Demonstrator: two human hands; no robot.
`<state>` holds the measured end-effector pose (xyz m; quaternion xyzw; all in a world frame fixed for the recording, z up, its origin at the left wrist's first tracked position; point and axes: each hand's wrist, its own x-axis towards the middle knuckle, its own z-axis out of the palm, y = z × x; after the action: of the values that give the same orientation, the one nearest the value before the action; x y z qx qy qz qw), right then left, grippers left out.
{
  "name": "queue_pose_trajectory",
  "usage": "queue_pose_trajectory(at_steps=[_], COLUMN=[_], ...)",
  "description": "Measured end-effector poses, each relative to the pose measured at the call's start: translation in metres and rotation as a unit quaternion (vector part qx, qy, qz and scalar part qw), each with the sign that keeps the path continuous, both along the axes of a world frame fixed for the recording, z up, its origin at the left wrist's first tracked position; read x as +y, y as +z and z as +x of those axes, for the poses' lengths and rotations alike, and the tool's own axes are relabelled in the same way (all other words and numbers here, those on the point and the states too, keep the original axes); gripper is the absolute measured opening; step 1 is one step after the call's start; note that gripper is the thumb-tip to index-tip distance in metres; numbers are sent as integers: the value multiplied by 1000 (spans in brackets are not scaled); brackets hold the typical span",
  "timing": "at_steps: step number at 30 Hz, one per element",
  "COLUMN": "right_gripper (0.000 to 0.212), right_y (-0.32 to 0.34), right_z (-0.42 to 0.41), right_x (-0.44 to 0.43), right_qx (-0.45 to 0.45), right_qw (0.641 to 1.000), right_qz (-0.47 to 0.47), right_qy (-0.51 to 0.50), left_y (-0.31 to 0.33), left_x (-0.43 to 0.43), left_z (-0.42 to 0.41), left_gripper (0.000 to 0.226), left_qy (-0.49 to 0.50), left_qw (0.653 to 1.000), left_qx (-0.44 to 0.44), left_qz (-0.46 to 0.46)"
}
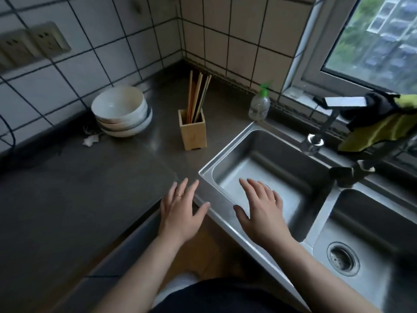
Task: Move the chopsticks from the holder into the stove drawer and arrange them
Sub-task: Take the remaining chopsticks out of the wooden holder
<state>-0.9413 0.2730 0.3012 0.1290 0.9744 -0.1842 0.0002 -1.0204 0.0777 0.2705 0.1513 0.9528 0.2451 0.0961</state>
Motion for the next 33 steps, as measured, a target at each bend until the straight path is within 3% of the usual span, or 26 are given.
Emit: queue_pose_trajectory(at_steps=[17,24,28,33], right_gripper=[65,67,70,72], right_y=[13,27,31,32], right_z=[-201,-268,-306,-353], right_x=[8,4,2,5], right_qx=[38,32,18,-19], right_qw=[999,998,998,977], right_qz=[28,33,-26,-165], right_qy=[-24,-36,-53,-130], left_y=[11,21,14,10], left_x=[14,36,52,72], left_z=[-231,-310,-342,-362], left_gripper=[65,68,69,58], left_qy=[-15,-28,-23,-2], left_qw=[997,989,978,930], left_qx=[36,-1,-74,-178], left_qz=[72,147,193,321])
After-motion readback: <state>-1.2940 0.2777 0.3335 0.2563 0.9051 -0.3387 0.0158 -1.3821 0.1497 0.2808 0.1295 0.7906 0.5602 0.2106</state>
